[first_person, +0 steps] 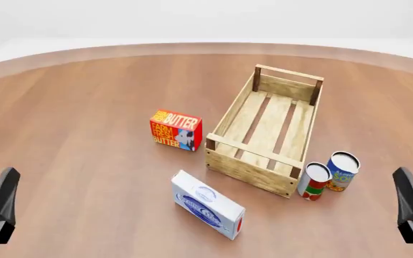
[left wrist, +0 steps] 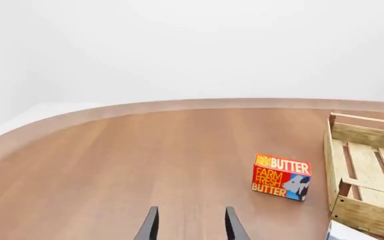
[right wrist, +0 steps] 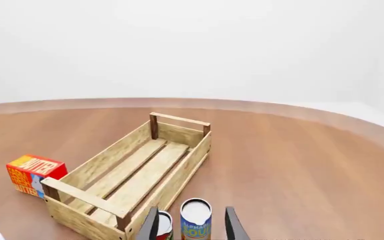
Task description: Pick up the ketchup, and put it in the wooden tray.
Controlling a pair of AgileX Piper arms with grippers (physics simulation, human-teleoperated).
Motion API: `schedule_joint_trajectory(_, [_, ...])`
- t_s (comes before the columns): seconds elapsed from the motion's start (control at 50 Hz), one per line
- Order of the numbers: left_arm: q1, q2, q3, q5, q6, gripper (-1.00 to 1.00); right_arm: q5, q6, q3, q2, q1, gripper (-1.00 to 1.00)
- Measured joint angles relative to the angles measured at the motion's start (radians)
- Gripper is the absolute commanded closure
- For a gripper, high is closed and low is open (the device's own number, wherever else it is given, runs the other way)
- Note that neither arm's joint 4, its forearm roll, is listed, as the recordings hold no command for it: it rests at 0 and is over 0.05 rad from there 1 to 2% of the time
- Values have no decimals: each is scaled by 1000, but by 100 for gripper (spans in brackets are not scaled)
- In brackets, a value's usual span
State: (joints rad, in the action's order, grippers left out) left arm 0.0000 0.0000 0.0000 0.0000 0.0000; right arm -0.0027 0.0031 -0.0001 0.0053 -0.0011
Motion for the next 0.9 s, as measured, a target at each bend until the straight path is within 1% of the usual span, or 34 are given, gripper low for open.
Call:
schedule_joint_trajectory(0.2, [0,0,0,0,0,-100,-85,-20,0,90,28,-100])
schedule_joint_trajectory(0.34, [0,0,0,0,0,-100,-127,-26,-11,139,85,-100])
schedule_joint_trajectory(0.44, [0,0,0,0,0,-100,-194,-17,-25,230,134,-100])
schedule_joint_trajectory(0.52, [0,0,0,0,0,-100,-232,-21,-47,306,178,-100])
schedule_joint_trajectory(0.72, [0,0,0,0,0,-100,-362,-36,-102,571,296,-100])
schedule_joint_trajectory(0.9, [0,0,0,0,0,-100,-411,-45,-167,749,400,-100])
